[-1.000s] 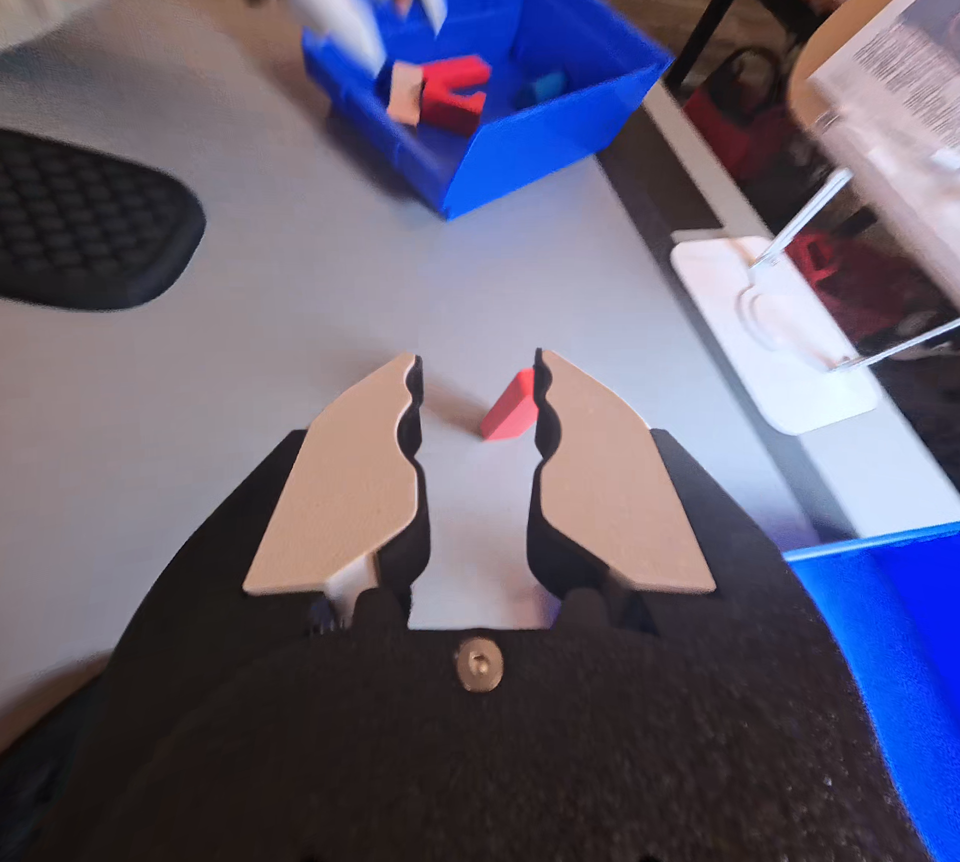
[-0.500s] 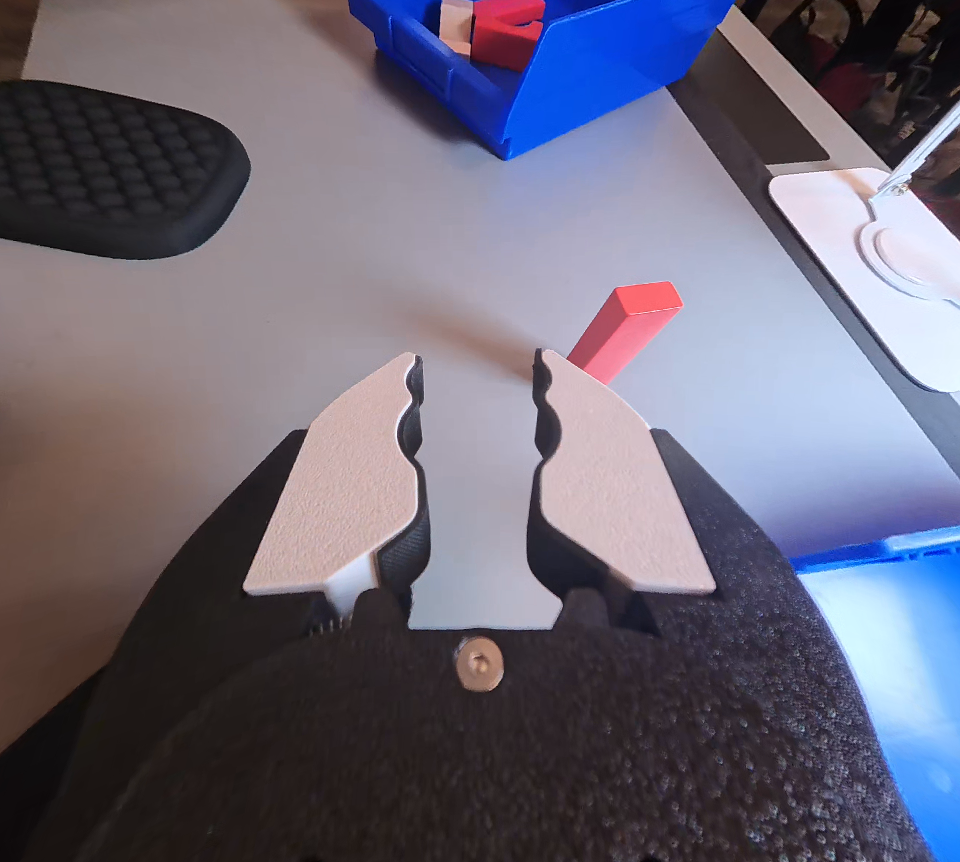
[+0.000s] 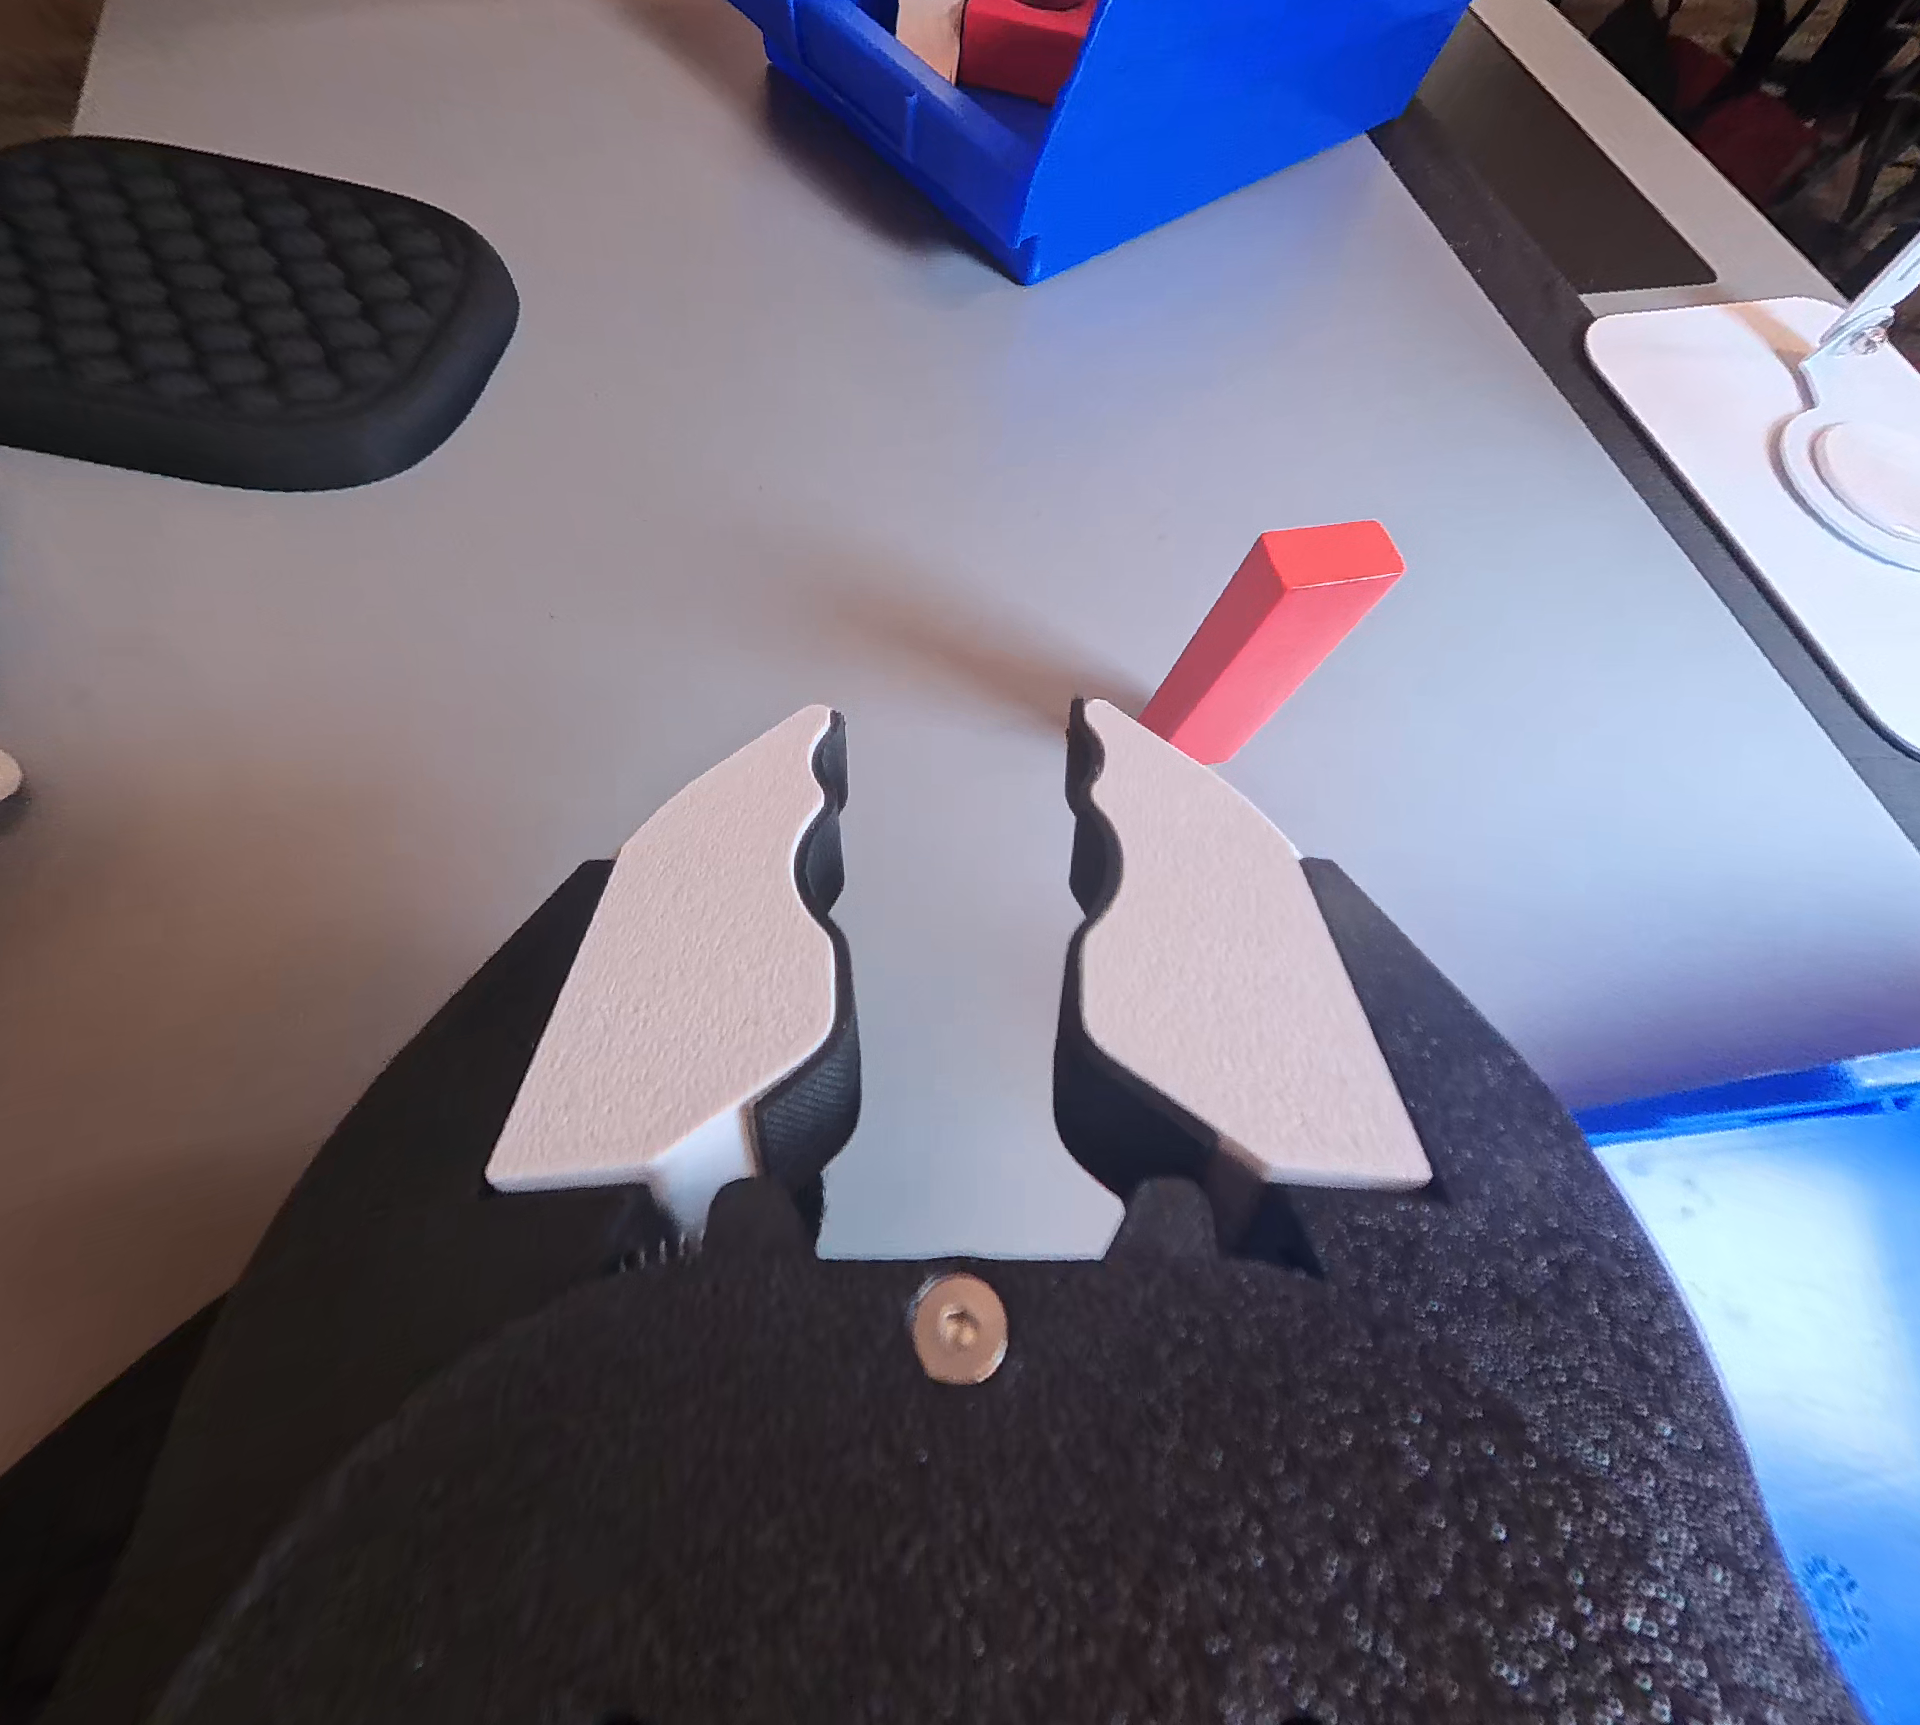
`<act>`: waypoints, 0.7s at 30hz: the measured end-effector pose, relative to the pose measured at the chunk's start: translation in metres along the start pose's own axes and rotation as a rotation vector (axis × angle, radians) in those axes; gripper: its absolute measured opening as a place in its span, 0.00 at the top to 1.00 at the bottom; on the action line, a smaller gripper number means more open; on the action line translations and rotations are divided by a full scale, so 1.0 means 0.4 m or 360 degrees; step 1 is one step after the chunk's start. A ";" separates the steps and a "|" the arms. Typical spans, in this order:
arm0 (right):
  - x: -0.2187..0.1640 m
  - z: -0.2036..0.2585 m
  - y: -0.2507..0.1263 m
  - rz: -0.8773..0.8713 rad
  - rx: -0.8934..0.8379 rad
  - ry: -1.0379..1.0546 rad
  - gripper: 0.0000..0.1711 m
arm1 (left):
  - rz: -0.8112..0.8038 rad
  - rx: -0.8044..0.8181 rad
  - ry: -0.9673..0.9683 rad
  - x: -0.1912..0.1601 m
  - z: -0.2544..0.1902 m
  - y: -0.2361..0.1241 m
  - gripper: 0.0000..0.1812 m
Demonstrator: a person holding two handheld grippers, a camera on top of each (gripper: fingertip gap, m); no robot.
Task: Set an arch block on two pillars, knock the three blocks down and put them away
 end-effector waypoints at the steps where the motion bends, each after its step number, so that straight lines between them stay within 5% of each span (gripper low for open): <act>1: 0.001 0.001 -0.001 0.0000 -0.0002 -0.0005 0.76 | -0.0012 0.0006 0.0006 0.000 -0.001 -0.001 0.40; 6: 0.014 -0.002 -0.010 -0.0040 -0.0050 -0.0014 0.76 | -0.0326 0.0249 0.0107 -0.007 -0.016 -0.064 0.40; 10: 0.034 -0.009 -0.009 -0.0088 -0.0118 0.0030 0.76 | -0.1042 0.0635 0.0155 -0.028 -0.077 -0.247 0.40; 15: 0.103 0.013 0.025 -0.0277 -0.0076 0.0137 0.75 | -0.1984 0.0991 0.0336 -0.080 -0.352 -0.441 0.40; 21: 0.198 0.105 0.109 -0.0584 0.0229 0.0379 0.63 | -0.2675 0.0909 0.0609 -0.068 -0.734 -0.442 0.41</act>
Point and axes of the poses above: each gripper's, where its closed fingertips meet, y out along the fingers, x out of its top, z = x × y across the jaws, the point moved 6 cm from there along -y, back along the fingers, and after that the axes turned 12 degrees about -y, right-handed, at the moved point
